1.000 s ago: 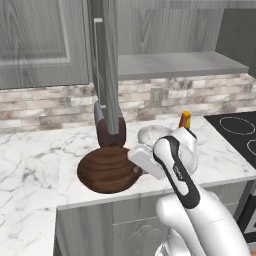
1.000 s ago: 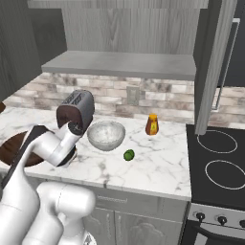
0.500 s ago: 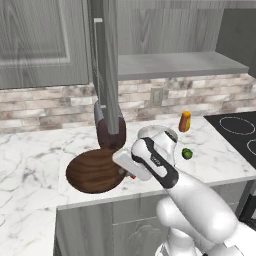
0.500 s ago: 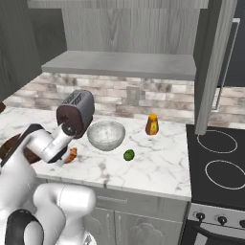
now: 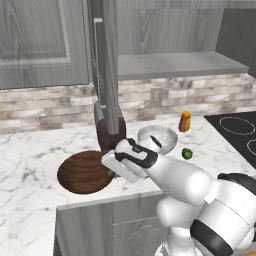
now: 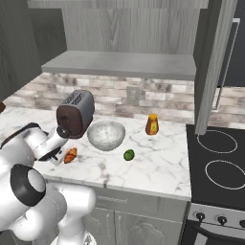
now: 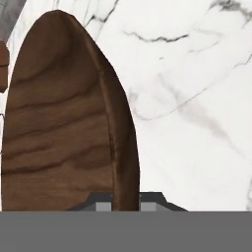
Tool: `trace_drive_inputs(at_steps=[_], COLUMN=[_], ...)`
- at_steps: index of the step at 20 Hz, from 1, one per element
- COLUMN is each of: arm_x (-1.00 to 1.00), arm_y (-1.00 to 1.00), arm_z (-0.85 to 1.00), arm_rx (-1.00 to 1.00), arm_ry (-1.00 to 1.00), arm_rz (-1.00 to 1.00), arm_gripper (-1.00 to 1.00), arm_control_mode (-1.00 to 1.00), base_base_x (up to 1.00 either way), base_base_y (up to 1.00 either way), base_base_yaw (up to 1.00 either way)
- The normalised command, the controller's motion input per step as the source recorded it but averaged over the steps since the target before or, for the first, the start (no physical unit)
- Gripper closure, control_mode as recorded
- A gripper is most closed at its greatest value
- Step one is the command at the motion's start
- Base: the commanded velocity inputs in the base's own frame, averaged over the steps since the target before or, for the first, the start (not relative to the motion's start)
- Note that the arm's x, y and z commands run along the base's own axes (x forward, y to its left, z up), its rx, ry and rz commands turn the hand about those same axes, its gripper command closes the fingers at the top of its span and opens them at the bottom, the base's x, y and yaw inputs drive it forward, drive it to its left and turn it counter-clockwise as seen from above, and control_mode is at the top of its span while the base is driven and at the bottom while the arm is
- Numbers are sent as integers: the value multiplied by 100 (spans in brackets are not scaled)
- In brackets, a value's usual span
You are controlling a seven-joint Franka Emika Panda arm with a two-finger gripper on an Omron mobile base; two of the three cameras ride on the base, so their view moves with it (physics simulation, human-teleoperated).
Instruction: Pick both bowls and place them on the counter. Then place the avocado in one bowl and place the croissant in the other bowl.
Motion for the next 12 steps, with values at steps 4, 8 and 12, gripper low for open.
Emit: trace_drive_inputs(at_steps=[4,8,12], arm_x=[33,31,21], arm_y=[32,21,0], arm_z=[-24,-29,-25], arm_rx=[-2,-5,-6], arm_ry=[4,2,0], arm_rz=[1,0,0], arm_gripper=[100,100,100], arm_control_mode=[-100,-100,-100], base_base_x=[0,0,0], base_base_y=[0,0,0], base_base_yaw=[0,0,0])
